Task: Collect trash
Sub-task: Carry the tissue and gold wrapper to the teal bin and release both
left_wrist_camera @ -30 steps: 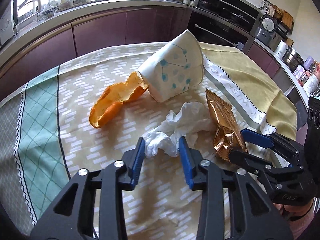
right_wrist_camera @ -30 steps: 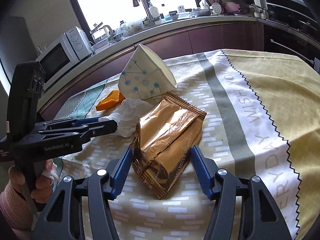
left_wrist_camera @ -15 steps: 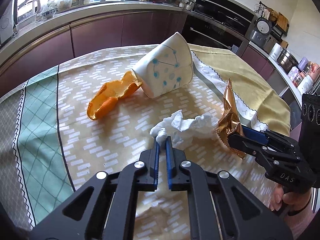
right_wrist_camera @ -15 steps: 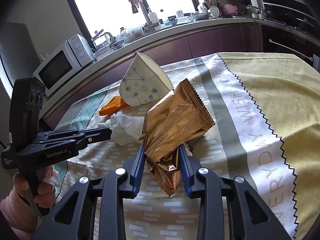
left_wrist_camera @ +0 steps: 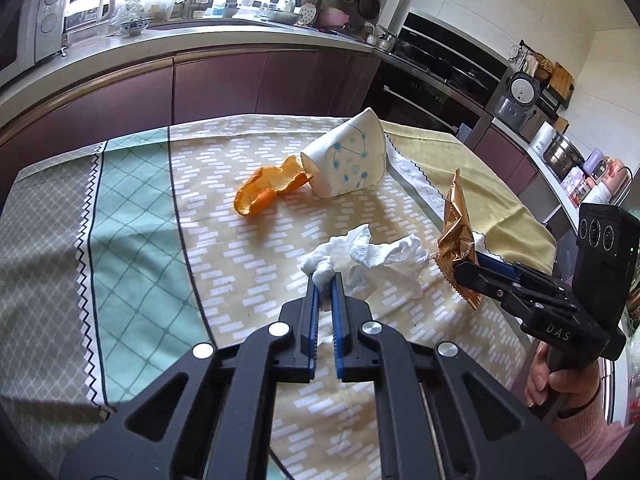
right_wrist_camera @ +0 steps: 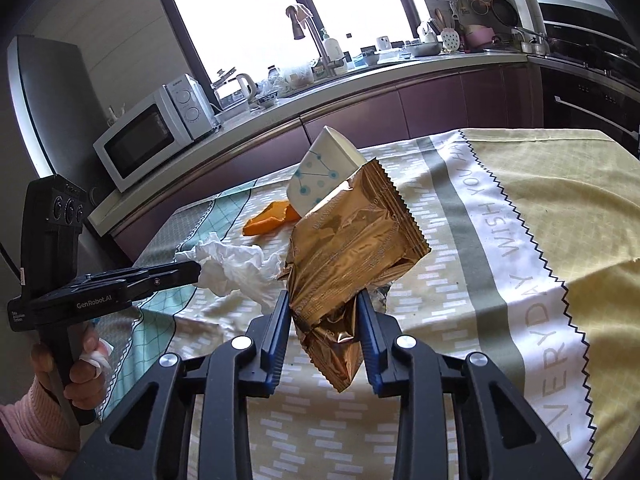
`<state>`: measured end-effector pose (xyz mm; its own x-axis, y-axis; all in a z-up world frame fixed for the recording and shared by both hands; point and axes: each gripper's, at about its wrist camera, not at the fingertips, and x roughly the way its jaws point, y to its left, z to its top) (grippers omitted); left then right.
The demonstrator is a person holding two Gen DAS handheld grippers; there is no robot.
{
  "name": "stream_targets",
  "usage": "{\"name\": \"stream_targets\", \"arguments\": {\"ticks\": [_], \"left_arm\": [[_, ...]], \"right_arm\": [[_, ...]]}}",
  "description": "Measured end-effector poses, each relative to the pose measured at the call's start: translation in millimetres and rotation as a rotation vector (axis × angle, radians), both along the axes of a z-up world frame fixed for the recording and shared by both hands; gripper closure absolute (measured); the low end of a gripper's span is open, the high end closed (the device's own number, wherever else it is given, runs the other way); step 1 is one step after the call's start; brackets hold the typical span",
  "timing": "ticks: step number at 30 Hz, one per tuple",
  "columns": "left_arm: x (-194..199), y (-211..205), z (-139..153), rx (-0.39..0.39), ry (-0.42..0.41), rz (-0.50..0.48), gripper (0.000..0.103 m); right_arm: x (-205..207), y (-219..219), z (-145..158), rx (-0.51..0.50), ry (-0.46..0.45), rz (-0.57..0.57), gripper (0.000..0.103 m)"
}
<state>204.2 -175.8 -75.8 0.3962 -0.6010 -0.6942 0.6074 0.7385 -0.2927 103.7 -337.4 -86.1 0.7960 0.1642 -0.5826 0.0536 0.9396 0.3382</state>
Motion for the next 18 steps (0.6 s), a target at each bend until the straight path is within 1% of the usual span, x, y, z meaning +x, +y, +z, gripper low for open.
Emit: {"name": "stream_targets", "arguments": {"ticks": [7,18], "left_arm": [[-17,51,9,-0.028,-0.005,0.052,0.097],[-43,161,26,-0.059,-0.028,0.220,0.097]], "right_arm": [[5,32,8,-0.011,-0.012,0.083,0.072],[18,98,17,-0.033,-0.024,0.235,0.072]]}}
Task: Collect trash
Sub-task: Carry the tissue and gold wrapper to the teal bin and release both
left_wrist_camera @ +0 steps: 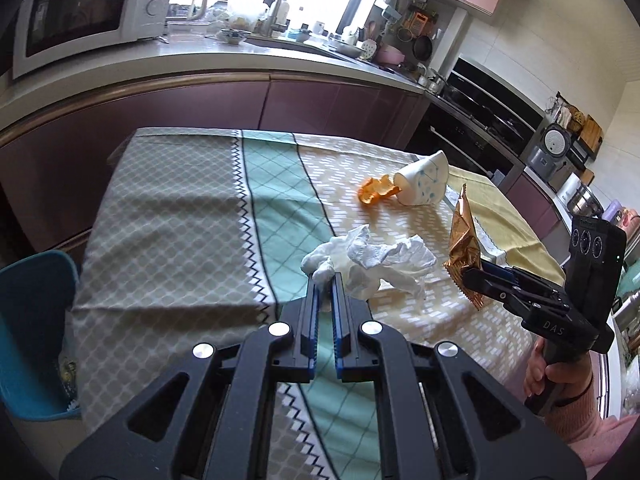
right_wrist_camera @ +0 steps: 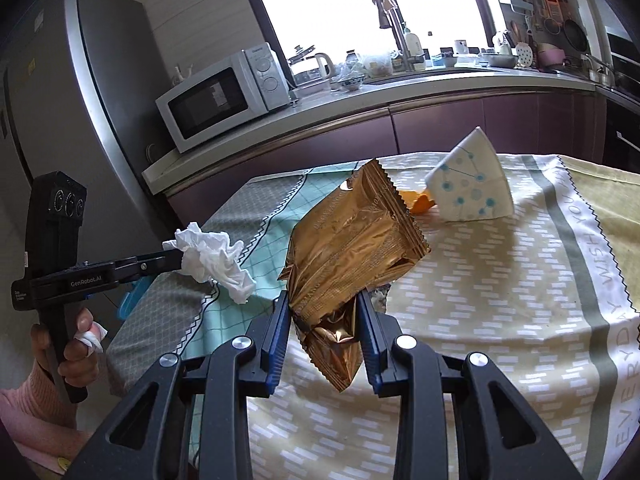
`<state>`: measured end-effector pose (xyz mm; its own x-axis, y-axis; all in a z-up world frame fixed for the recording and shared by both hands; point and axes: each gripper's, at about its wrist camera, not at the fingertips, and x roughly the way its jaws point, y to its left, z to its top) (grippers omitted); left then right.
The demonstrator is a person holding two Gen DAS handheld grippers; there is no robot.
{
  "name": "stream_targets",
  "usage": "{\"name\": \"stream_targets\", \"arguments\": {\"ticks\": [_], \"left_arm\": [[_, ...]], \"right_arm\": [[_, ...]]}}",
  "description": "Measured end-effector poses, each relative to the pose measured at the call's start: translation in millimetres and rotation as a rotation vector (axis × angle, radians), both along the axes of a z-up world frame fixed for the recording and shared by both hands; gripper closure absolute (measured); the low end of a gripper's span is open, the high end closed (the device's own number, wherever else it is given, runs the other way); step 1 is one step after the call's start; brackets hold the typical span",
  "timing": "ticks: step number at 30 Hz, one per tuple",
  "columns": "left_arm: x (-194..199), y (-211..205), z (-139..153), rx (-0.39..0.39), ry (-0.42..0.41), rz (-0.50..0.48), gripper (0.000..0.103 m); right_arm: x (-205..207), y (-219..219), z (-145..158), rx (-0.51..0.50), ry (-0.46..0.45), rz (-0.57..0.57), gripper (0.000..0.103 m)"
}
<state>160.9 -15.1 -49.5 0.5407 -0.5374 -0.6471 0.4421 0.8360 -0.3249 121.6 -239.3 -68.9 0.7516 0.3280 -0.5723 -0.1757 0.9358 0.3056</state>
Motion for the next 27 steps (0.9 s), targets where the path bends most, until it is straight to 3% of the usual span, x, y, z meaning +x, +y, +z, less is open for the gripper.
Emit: {"name": "stream_targets", "arguments": {"ticks": [17,27], "left_arm": [[-35,165,12,-0.030,-0.019,0.311,0.097],[-45,245,-2,-0.039,0.008,0.477,0.097]], "right_arm": [[27,119,13,-0.057,-0.012,0.277,0.072],[46,185,17,-0.088,-0.007,0.428,0.072]]}}
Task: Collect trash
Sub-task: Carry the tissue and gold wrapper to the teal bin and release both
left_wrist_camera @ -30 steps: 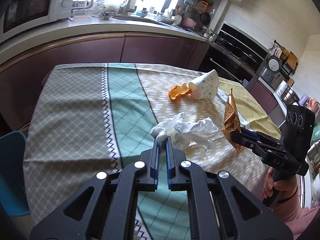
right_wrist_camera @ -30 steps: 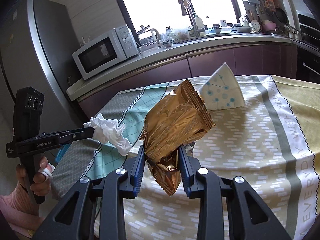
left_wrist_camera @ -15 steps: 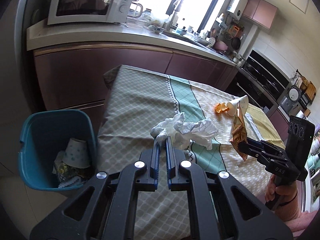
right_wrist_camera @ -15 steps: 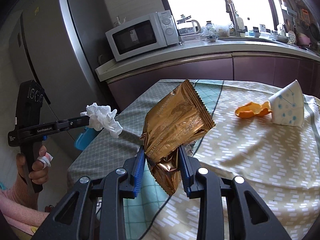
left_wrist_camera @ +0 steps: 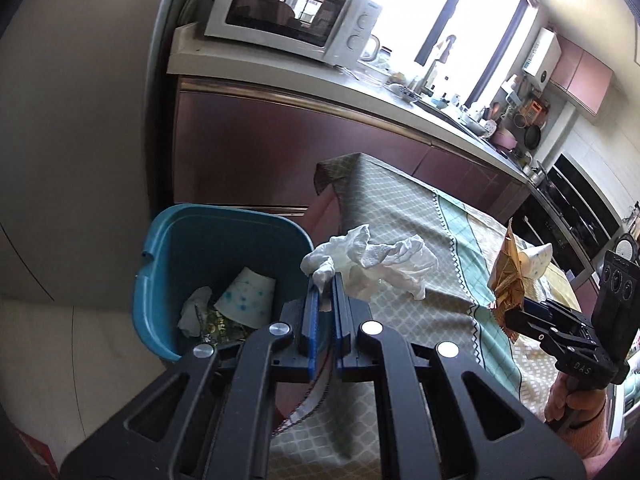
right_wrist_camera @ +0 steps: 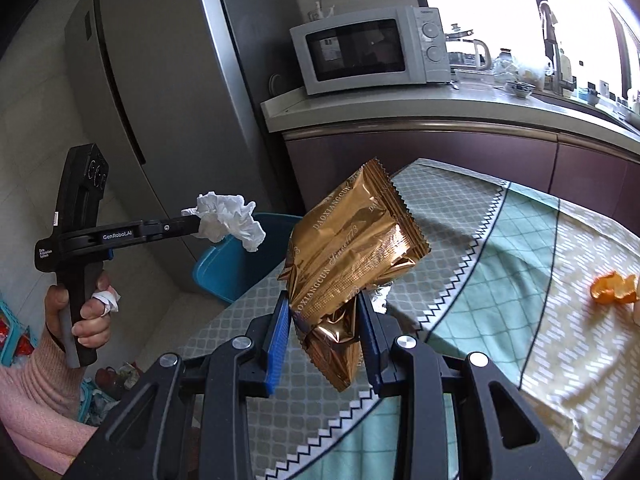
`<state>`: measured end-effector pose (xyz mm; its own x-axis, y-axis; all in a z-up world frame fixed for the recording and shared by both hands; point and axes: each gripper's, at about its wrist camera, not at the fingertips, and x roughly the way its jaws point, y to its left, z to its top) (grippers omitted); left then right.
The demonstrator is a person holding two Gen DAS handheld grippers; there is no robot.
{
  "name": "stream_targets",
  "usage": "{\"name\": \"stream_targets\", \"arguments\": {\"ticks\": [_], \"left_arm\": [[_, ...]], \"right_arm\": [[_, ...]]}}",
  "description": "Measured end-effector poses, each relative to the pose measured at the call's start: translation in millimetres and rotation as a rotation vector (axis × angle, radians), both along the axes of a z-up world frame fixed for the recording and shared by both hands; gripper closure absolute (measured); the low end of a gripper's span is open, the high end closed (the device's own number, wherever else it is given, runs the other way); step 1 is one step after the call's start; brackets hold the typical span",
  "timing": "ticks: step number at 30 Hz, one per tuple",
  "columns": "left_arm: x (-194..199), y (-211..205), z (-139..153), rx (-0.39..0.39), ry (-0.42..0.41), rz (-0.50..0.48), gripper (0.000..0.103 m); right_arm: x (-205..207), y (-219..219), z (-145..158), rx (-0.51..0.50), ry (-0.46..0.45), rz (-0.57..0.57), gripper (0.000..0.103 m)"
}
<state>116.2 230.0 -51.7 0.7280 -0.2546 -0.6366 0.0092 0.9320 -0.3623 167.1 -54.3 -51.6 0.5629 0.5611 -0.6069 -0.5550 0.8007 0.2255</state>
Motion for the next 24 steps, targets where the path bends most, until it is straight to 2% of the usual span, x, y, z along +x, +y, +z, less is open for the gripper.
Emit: {"name": "stream_targets", "arguments": {"ticks": [15,24], "left_arm": [[10,48,-50,-0.013,0.100,0.109,0.097],[25,46,-75,0.017,0.159,0.121,0.096]], "right_arm": [[40,96,-6,-0.068,0.041,0.184,0.072],[68,136,-23,-0.124,0.092,0.228,0.071]]}}
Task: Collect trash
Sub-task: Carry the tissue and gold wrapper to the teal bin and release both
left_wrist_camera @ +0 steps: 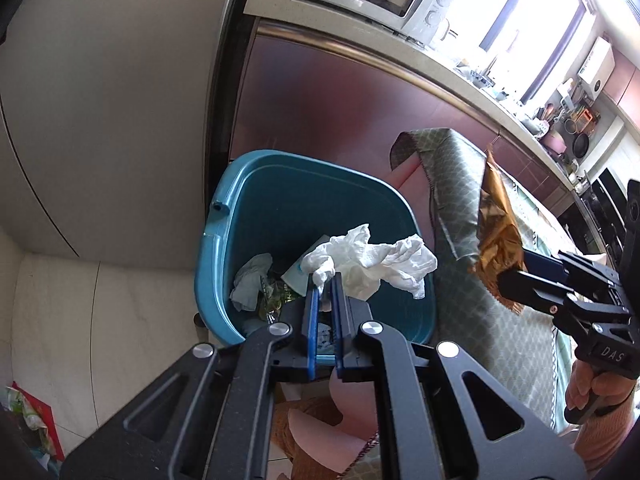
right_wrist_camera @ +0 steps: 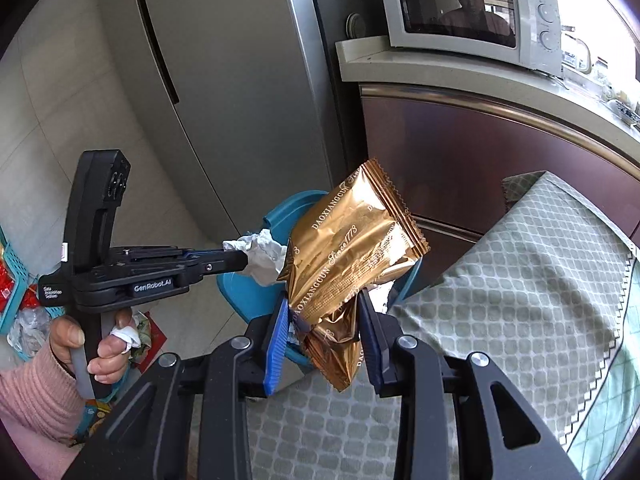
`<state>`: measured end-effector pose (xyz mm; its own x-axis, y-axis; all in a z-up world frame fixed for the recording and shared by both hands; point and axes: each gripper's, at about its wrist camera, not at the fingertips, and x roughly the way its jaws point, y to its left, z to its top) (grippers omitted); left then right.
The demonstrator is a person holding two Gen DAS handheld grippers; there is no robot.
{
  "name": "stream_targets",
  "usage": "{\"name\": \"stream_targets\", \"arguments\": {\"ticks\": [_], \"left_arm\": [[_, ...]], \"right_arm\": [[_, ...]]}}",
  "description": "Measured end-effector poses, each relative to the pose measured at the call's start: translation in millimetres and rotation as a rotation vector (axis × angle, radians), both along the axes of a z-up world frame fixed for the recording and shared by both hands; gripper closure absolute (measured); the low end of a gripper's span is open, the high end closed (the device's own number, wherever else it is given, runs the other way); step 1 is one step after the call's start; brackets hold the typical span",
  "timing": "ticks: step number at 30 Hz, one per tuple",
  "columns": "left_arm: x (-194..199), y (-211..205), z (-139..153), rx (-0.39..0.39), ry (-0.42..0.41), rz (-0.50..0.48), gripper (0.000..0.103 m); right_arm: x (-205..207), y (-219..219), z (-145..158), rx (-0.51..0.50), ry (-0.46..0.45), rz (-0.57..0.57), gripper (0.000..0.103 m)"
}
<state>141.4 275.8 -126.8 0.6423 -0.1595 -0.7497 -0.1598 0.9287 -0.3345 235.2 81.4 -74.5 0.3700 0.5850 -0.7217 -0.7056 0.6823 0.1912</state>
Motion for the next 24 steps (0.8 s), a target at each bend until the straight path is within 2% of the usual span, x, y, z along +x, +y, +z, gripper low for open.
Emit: {"name": "stream_targets", "arguments": {"ticks": [7,14,18,24], "left_arm": [[13,-9,-19,0.053,0.050,-0.014,0.096],[27,-16,-42,0.067,0.102,-0.027,0.095],[35,-17,-50,0.061,0.115,-0.019,0.090],[42,-18,-54,0.044,0.108,0.000,0.089]], "right_arm": [[19,29,-15,-0.043,0.050,0.028,0.070],[35,54,-31,-0.078,0.097,0.060,0.067],[48,67,-39,-0.068,0.145,0.059,0.061],[53,60,-40,-0.024,0.182,0.031,0.061]]}}
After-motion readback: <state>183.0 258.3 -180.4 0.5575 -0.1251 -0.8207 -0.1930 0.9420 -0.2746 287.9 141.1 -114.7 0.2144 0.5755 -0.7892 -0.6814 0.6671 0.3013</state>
